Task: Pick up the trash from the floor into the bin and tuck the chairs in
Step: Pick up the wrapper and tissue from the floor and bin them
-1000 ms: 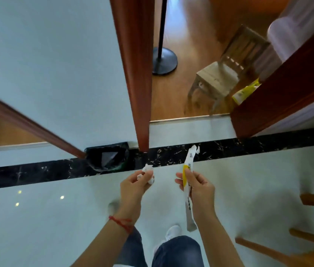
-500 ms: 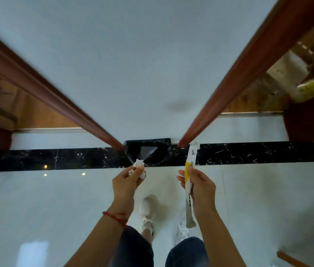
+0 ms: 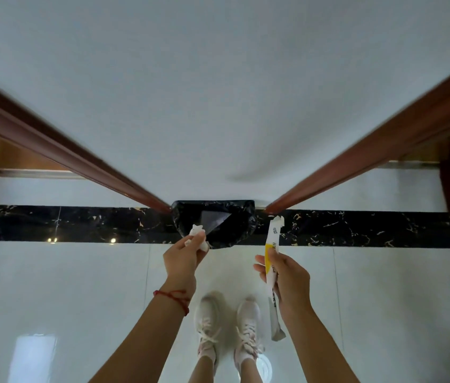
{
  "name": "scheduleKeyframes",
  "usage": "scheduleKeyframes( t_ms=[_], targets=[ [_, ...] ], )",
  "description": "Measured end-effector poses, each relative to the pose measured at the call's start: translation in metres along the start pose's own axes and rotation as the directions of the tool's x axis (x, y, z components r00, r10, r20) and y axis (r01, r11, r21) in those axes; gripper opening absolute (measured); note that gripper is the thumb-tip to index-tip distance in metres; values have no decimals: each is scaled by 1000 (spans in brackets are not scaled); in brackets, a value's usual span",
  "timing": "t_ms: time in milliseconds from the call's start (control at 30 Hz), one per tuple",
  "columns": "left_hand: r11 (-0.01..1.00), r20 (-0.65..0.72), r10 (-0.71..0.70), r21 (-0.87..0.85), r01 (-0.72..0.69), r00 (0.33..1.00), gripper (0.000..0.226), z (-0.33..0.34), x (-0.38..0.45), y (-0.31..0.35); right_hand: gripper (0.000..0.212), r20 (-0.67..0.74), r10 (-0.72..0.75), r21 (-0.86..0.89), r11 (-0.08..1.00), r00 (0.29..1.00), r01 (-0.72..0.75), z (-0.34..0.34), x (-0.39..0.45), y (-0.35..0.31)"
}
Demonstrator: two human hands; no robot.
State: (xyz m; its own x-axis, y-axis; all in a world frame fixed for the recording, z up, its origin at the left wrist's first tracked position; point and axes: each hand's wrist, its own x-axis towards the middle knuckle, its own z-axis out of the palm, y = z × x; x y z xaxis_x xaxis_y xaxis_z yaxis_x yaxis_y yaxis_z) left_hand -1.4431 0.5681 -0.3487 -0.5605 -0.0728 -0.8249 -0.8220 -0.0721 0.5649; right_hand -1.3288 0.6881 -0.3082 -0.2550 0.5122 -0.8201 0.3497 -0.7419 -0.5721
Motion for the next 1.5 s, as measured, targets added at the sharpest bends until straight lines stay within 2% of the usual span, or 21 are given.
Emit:
scheduleKeyframes(
  t_ms=[67,167,233,367,433,533,633,833,900,1033,1200,1267,1400,1500],
  targets=[
    [999,-33,-42,-21,42,999,23,7,18,-4,14,3,-4,-17,1000,1000,5,3,12,4],
    [994,-33,-109,-26,109,993,14,18,37,-5,13,23,-9,-60,998,1000,11,7,25,8],
    [990,-21,-140,1,140,990,16,23,44,-2,13,35,-14,-77,997,999,16,10,30,9],
    [977,-46,-118,171,125,992,28,22,46,6,13,41,-7,-75,997,999,10,14,35,9],
    [954,-51,-41,294,54,998,28,15,44,6,14,39,7,-57,998,999,-5,16,36,11],
    [865,49,147,479,-153,988,19,-1,37,3,14,41,35,-48,998,999,-33,20,39,14],
    [652,162,294,687,-322,942,34,-20,29,-5,15,35,86,-69,994,996,-84,26,45,21],
    [356,302,395,821,-447,868,41,-53,23,-13,14,-7,213,-97,972,977,-213,54,67,36],
    [317,314,391,836,-447,865,42,-62,23,-14,14,-20,255,-114,960,967,-255,66,77,40],
    [310,316,400,837,-451,860,42,-72,22,-14,27,-14,323,-59,944,946,-323,90,96,44],
    [323,292,406,841,-435,866,42,-81,24,-11,34,25,281,30,959,959,-281,112,122,46],
    [327,287,410,840,-433,866,42,-82,25,-11,38,13,254,-58,966,967,-253,115,130,48],
    [306,304,412,842,-445,859,43,-85,25,-11,47,-82,133,-381,912,988,-154,107,127,50],
    [269,325,411,849,-454,852,44,-85,22,-8,43,4,-36,-519,854,999,33,94,108,49]
  ],
)
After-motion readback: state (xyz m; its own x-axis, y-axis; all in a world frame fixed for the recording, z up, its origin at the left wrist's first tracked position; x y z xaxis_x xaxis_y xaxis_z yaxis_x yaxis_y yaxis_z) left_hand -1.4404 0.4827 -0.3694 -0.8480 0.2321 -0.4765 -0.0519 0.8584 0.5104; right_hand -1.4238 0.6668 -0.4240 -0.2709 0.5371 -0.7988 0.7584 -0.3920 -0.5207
